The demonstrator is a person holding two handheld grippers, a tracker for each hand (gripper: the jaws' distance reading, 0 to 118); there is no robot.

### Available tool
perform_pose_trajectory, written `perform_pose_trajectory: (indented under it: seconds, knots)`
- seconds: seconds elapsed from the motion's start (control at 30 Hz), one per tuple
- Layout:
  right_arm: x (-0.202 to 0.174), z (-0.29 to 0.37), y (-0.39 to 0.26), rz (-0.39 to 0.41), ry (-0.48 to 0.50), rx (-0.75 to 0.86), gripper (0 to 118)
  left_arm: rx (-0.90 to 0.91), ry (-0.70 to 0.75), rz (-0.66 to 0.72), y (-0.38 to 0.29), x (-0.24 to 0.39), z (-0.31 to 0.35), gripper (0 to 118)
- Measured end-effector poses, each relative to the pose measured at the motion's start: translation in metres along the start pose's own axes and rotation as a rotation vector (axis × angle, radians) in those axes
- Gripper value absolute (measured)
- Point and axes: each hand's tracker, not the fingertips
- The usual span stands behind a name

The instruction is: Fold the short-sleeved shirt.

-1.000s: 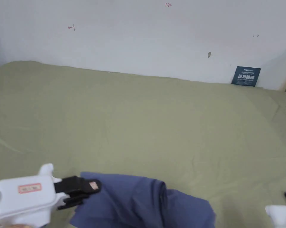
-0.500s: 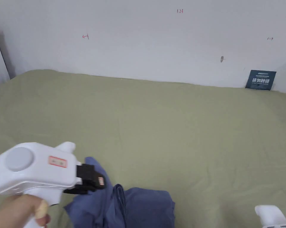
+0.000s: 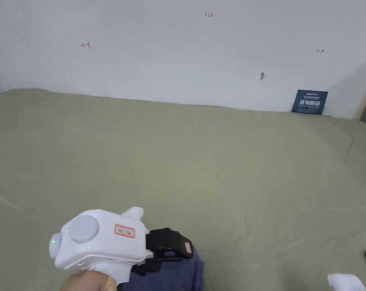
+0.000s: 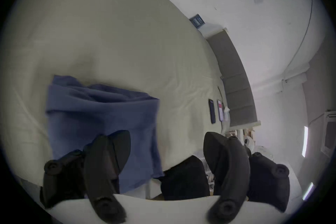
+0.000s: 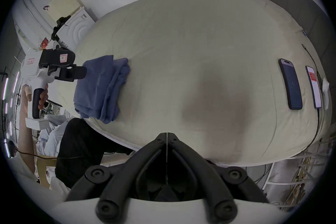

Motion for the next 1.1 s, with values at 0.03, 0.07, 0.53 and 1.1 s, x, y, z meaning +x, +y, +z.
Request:
perform_pose_trajectory:
  seconds: [0.03, 0.07, 0.53, 1.1]
  knots:
    - [0.000, 0.000, 0.000, 0.005, -0.005, -0.003, 0, 0.018, 0.004, 0.013, -0.001, -0.007, 0.007, 84]
    - [0.000, -0.001, -0.001, 0.014, -0.009, -0.006, 0, 0.047, -0.025, 0.025, -0.003, -0.015, 0.014, 77]
    - [-0.037, -0.018, 0.010, 0.074, 0.052, -0.009, 0, -0.012, -0.196, 0.134, -0.066, -0.068, -0.093, 1]
    - [-0.153, -0.107, 0.100, 0.108, 0.314, -0.032, 0, 0.124, -0.110, -0.069, -0.013, -0.080, 0.099, 0]
